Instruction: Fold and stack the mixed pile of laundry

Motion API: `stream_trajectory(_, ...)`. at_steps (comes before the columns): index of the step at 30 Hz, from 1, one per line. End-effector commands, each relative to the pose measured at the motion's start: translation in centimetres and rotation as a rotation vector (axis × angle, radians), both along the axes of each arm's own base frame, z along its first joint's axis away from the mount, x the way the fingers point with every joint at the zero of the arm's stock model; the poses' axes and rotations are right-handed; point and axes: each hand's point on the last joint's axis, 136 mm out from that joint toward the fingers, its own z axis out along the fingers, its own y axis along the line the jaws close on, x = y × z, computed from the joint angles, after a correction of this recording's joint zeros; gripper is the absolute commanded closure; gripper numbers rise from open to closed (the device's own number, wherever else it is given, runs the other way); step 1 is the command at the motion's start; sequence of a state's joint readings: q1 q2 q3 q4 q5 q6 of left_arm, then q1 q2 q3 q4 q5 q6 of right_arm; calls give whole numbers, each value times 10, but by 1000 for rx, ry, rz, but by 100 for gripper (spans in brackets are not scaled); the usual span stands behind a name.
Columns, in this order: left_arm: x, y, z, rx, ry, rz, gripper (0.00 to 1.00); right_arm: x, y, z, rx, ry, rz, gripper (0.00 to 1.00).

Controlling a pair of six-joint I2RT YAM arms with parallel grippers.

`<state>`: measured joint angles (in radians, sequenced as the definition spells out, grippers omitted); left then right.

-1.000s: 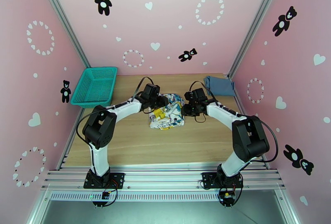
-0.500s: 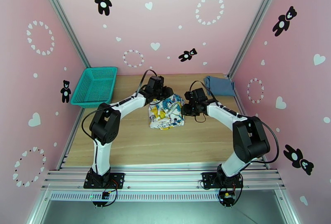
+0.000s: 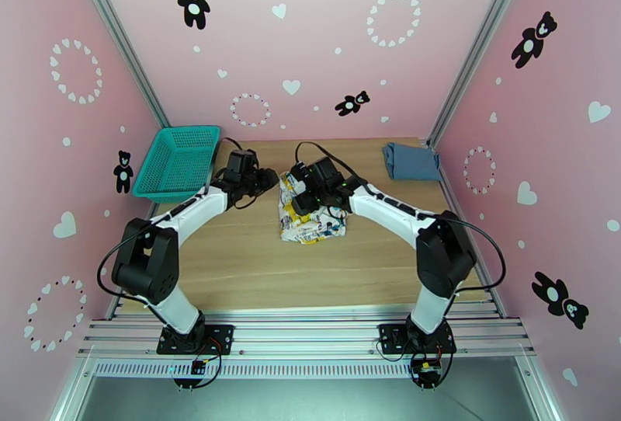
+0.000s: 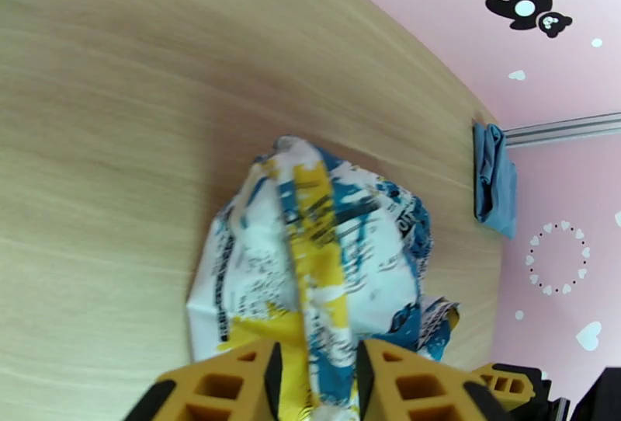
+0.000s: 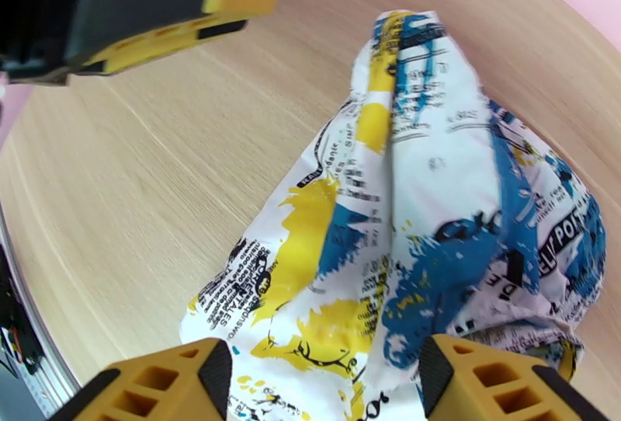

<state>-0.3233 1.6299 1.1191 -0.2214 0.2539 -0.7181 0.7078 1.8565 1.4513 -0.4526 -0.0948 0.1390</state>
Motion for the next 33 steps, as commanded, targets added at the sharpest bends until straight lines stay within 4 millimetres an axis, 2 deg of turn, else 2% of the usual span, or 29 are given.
stream_trajectory(1,-29,7,-25,69,66,-44,66,3,-6,-25,-129,42,-26,40)
stream_trajectory(7,-55,-2,-39,76,98,-100,65,9,8,-46,-146,99,-59,59)
stream_trajectory(11,-64,-15,-45,84,105,-141,64,20,2,-54,-197,91,-114,68)
stream_trajectory(15,-69,-32,-49,85,106,-184,65,26,-6,-42,-246,56,-130,83)
stream_trajectory(18,-69,-48,-53,82,103,-224,65,36,-16,-26,-279,12,-134,90)
stream_trajectory(24,-67,-75,-63,91,110,-272,66,66,-45,-11,-323,-20,-135,92)
stream_trajectory(28,-65,-85,-76,91,130,-283,68,87,-48,-13,-358,-48,-80,92)
stream_trajectory(33,-65,-87,-92,103,159,-280,70,116,-56,-14,-371,-66,-84,92)
